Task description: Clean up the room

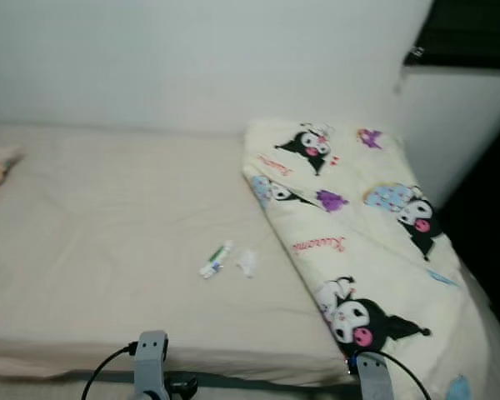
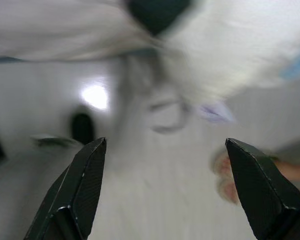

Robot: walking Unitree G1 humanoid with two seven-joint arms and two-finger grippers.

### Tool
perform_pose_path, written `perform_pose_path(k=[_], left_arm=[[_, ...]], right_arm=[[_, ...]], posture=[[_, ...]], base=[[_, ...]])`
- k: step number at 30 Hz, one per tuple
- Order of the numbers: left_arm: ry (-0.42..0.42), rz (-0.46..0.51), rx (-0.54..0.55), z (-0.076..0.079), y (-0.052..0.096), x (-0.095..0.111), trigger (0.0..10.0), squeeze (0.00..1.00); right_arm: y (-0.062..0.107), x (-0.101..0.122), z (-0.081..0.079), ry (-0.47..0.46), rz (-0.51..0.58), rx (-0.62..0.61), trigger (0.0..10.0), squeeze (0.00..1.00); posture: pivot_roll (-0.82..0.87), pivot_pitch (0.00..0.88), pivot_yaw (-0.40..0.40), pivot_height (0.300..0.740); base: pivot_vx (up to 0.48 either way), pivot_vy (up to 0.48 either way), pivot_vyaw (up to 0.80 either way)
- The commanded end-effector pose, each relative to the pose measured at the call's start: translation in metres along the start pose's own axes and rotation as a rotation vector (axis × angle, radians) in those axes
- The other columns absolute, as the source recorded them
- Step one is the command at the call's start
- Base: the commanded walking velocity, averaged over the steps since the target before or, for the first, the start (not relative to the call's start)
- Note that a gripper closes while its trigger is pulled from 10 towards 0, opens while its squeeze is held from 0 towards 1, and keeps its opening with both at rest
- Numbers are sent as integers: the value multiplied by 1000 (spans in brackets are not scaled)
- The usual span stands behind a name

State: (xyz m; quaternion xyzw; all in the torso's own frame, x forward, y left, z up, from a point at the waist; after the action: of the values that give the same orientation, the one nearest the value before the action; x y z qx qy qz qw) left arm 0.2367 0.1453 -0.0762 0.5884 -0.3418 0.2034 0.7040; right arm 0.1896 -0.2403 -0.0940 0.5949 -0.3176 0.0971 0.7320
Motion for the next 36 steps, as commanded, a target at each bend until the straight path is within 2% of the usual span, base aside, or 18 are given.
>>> perform_pose_path(k=[1,8,13,17,18,20,23,25,26,30,31,33,36], left_arm=[[16,-22,7,-3,3,-10,10000,0],[21,-16,14,-5,3,-8,10000,0],[43,62,76,-21,3,12,10000,0],[74,144,131,-39,5,33,10000,0],[74,144,131,-39,5,33,10000,0],[80,192,143,-50,6,46,10000,0],[81,236,142,-57,8,59,10000,0],[75,261,133,-57,7,68,10000,0],[75,261,133,-57,7,68,10000,0],[105,310,92,-48,4,82,10000,0],[105,310,92,-48,4,82,10000,0],[96,338,35,-34,0,91,10000,0],[70,360,-30,-17,-4,99,10000,0]], right_arm=[[0,5,-7,-3,15,13,10000,0],[0,3,-7,-1,11,12,10000,0],[-1,9,-4,-29,34,-1,10000,0],[-2,28,8,-68,77,-52,10000,0],[-2,28,8,-68,77,-52,10000,0],[-3,49,17,-131,132,-80,10000,0],[-2,81,25,-157,228,-92,10000,0],[0,100,29,-176,282,-94,10000,0],[0,100,29,-176,282,-94,10000,0],[5,130,29,-246,365,-71,10000,0],[5,130,29,-246,365,-71,10000,0],[7,144,17,-299,400,24,10000,0],[10,154,-5,-300,421,151,10000,0]], posture=[[-64,92,-18,740],[-63,92,-18,740],[-59,97,-17,740],[-59,98,-16,740],[-59,98,-16,740],[-61,99,-12,730],[-66,100,-10,715],[-66,100,-8,705],[-66,100,-8,705],[-67,106,-2,685],[-67,106,-2,685],[-68,109,2,675],[-70,119,6,660]], base=[[319,0,0],[308,0,0],[0,0,0],[0,0,0],[0,0,0],[0,0,0],[0,0,0],[0,0,0],[0,0,0],[0,0,0],[0,0,0],[0,0,0],[0,0,0]])
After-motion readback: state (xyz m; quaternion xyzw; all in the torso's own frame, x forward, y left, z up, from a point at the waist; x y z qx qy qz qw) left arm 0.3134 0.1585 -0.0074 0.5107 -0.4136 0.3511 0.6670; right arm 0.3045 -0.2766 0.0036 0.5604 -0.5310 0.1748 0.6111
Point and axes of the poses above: a point about 5 cm out from each wrist's last joint towards the gripper, its own y axis pointing back from the gripper into the wrist, its own x axis along the axis of the wrist's last joint, z = x × y, the point moved 2 cm from there along -y, pointing out of the wrist towards the gripper, and after that the axes turned 15 degrees about -y, right-handed, at the moved point
